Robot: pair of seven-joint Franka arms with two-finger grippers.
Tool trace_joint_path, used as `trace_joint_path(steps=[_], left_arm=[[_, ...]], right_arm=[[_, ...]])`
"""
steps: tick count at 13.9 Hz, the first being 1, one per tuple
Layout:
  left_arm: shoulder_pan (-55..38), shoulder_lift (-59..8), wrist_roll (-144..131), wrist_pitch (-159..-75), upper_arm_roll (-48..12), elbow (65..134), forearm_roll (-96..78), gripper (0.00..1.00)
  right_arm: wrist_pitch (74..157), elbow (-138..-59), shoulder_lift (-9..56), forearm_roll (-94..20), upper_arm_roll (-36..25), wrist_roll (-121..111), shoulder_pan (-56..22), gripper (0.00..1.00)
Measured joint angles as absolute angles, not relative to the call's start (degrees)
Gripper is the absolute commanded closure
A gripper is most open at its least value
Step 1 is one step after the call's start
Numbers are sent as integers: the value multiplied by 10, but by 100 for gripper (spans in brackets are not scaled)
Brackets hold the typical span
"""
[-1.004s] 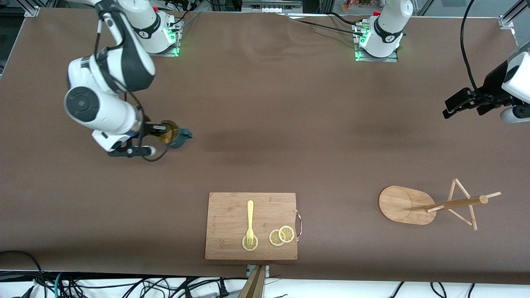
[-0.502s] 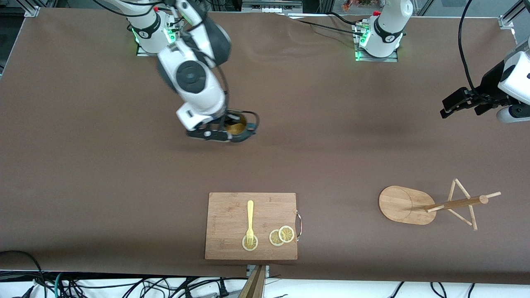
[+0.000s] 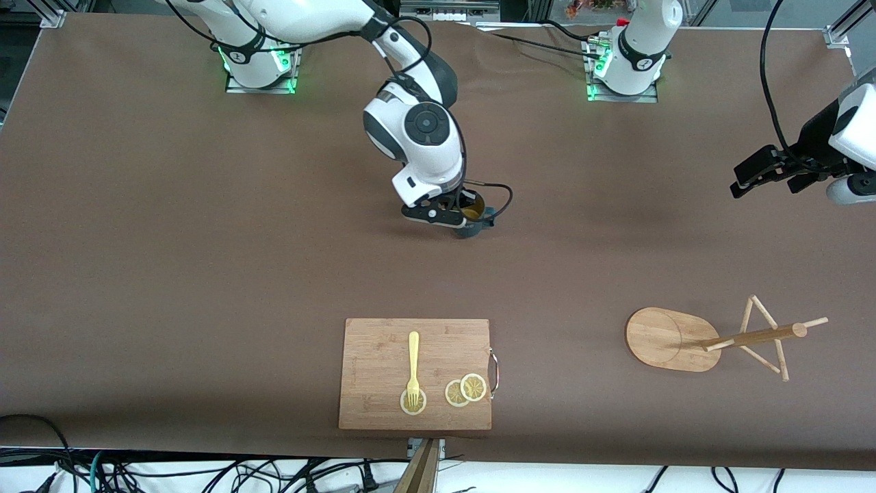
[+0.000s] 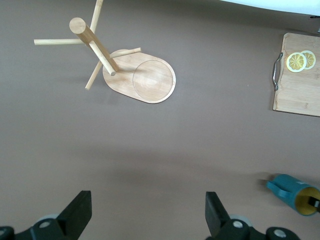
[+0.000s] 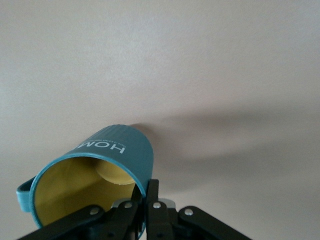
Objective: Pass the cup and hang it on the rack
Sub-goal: 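Carry the mug with the right gripper to the table's middle, then release the mug and withdraw the right gripper while the left gripper approaches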
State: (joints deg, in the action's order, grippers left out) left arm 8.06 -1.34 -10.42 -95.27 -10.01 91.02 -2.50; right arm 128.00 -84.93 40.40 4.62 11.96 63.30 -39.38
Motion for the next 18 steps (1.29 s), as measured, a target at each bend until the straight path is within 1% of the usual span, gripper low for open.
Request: trace_joint_path(steps=[2, 3, 4, 5, 6, 9, 10, 11, 13, 16, 18], left_arm=[[81, -13, -104, -953, -100, 910, -25, 0], [81, -13, -104, -953, -100, 910, -25, 0], [81, -13, -104, -953, -100, 910, -25, 0], [81, -13, -104, -953, -100, 910, -25, 0], [81, -14, -104, -953, -100, 910, -25, 0], [81, -14, -104, -953, -100, 910, -25, 0], [81, -14, -104, -953, -100, 910, -25, 0], [81, -14, -104, -953, -101, 910, -25, 0], [79, -14, -103, -953, -111, 910, -25, 0], [75, -15, -103, -953, -118, 909, -25, 0], [74, -21, -102, -945, -119, 910, -25, 0]], right_arm=[[1286, -846, 418, 73, 119, 656, -405, 100], [1287, -846, 422, 80, 118, 662, -407, 95], [1288, -846, 424, 83, 118, 664, -408, 87], [1289, -846, 425, 84, 118, 666, -408, 22], [1289, -844, 425, 84, 117, 673, -408, 1], [1288, -832, 422, 84, 116, 682, -407, 1], [1279, -826, 415, 84, 112, 682, -406, 1], [1253, -820, 401, 84, 107, 683, -402, 1], [1183, -813, 358, 84, 103, 678, -377, 1], [1052, -812, 286, 84, 98, 611, -338, 1], [972, -812, 245, 84, 68, 540, -329, 1]])
